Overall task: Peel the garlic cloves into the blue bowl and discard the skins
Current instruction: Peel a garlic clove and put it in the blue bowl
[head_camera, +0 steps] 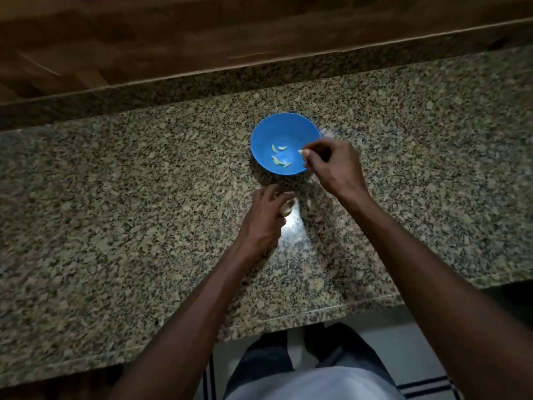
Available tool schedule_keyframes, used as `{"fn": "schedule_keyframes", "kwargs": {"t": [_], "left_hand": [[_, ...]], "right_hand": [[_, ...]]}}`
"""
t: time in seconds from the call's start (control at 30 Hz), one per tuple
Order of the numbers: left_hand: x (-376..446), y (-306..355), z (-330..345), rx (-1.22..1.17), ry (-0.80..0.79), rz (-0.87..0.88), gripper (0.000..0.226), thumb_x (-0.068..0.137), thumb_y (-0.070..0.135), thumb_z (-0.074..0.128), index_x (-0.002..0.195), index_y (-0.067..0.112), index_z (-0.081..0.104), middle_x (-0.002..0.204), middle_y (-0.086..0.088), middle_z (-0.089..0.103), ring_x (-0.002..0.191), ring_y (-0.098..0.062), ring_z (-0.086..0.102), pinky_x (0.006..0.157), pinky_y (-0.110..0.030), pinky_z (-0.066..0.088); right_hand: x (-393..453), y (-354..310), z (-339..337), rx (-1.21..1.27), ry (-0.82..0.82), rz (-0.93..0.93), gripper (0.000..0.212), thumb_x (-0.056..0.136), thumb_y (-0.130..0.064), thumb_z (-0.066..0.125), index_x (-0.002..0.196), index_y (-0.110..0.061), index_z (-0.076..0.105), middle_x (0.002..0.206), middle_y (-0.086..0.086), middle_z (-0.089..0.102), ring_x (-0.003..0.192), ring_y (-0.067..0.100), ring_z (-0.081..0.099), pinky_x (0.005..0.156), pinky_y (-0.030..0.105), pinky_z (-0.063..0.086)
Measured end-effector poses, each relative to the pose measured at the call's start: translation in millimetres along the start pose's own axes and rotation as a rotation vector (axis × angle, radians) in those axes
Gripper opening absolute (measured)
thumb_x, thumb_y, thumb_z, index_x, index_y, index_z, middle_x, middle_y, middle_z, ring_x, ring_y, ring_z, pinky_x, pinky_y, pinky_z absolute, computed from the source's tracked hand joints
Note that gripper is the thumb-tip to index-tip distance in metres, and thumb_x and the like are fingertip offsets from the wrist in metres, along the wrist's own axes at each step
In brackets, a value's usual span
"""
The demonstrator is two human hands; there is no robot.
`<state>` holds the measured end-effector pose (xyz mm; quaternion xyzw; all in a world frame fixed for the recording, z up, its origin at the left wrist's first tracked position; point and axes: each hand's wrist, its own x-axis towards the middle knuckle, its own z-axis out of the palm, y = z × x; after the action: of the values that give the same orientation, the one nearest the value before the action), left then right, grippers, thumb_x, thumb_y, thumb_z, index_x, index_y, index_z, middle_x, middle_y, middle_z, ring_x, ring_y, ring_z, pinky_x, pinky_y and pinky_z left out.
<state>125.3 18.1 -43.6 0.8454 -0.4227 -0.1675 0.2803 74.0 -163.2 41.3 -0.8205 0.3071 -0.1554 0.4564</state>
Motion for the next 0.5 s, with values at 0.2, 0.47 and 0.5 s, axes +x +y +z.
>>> {"fn": "schedule_keyframes", "kwargs": {"t": [0.2,0.47,0.5], "left_hand": [[-2.0,-9.9,9.3,-0.025,0.105,0.024,0.027,0.093,0.001,0.066,0.118,0.010,0.068,0.118,-0.007,0.059,0.108,-0.029,0.048,0.089,-0.040,0.045],[-30.6,39.8,-4.1,-1.191,0.393,-0.614,0.021,0.108,0.015,0.051,0.124,0.016,0.065,0.106,-0.002,0.078,0.089,-0.013,0.070,0.075,-0.023,0.058],[-32.8,44.5,-3.6,-1.249,0.412,-0.621,0.023,0.108,0.013,0.051,0.126,0.013,0.064,0.110,-0.005,0.078,0.093,-0.014,0.071,0.076,-0.023,0.058]], "right_hand": [[13.5,10.6,6.0,0.051,-0.061,-0.002,0.026,0.096,-0.015,0.071,0.119,-0.007,0.076,0.103,0.004,0.078,0.085,0.008,0.077,0.082,0.041,0.066],[-25.6,24.3,-16.9,0.458,-0.137,0.108,0.016,0.101,-0.013,0.068,0.114,-0.010,0.076,0.099,0.005,0.079,0.092,0.019,0.077,0.079,0.033,0.064],[-35.1,26.5,-17.7,0.477,-0.206,0.144,0.017,0.102,-0.017,0.067,0.115,-0.010,0.076,0.099,0.006,0.079,0.092,0.020,0.077,0.078,0.033,0.064]]}}
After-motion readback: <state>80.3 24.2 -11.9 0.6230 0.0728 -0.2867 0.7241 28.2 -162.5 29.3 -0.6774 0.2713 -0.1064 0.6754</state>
